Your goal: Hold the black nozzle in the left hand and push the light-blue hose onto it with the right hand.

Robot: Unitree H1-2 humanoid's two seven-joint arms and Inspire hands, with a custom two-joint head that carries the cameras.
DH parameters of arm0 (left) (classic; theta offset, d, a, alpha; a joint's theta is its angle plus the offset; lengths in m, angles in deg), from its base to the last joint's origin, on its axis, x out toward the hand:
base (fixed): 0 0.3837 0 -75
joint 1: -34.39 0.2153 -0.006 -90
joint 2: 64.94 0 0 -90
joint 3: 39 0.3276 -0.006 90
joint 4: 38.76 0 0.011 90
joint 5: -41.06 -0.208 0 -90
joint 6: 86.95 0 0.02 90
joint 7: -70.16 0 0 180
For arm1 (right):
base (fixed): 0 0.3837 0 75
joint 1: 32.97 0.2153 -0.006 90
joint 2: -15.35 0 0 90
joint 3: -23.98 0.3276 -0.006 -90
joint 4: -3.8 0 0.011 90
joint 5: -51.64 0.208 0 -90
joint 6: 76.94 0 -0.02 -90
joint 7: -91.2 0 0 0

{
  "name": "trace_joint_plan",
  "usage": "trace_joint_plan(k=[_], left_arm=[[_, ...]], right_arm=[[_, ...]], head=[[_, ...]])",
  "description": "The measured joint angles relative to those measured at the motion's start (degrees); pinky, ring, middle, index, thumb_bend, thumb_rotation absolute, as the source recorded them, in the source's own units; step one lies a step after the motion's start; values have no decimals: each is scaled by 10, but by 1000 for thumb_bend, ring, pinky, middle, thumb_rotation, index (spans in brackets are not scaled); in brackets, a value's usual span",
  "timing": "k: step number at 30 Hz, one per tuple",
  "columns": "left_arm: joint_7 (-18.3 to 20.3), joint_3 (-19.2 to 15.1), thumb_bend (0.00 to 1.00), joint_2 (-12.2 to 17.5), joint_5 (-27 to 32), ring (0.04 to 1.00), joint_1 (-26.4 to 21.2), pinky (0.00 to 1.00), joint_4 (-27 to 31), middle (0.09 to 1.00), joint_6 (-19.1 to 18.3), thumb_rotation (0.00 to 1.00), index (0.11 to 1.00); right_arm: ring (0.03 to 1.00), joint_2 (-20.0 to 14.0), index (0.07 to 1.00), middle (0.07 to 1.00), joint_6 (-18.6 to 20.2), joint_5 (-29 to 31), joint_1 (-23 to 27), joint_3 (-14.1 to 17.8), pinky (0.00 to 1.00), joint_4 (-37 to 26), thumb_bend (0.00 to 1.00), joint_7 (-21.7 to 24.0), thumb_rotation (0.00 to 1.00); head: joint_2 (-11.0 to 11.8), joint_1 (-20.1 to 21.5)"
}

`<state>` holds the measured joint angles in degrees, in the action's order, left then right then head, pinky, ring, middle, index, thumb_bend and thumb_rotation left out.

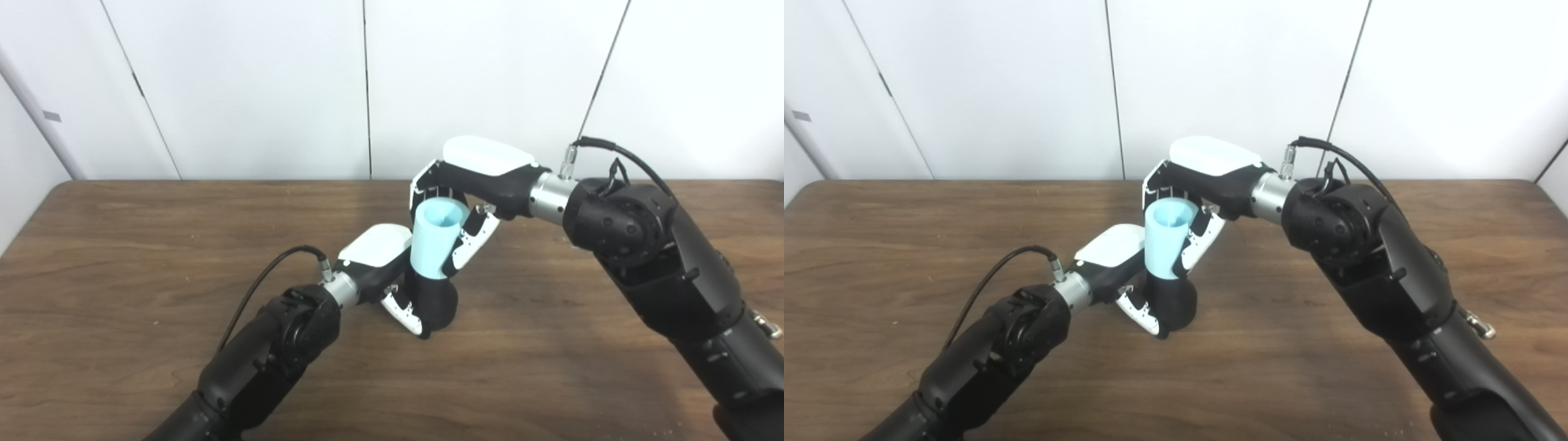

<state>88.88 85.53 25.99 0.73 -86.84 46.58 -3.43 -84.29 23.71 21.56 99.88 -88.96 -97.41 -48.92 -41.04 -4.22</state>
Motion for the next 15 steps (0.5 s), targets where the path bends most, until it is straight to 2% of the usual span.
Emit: trace_joint_plan(k=[15], left_arm=[[1, 0, 526, 0, 0, 594, 1, 961, 2, 482, 1, 0, 486]], right_arm=[[450, 0, 481, 492, 0, -12, -27, -11, 344, -19, 501, -15, 0]], head=[[-7, 5]])
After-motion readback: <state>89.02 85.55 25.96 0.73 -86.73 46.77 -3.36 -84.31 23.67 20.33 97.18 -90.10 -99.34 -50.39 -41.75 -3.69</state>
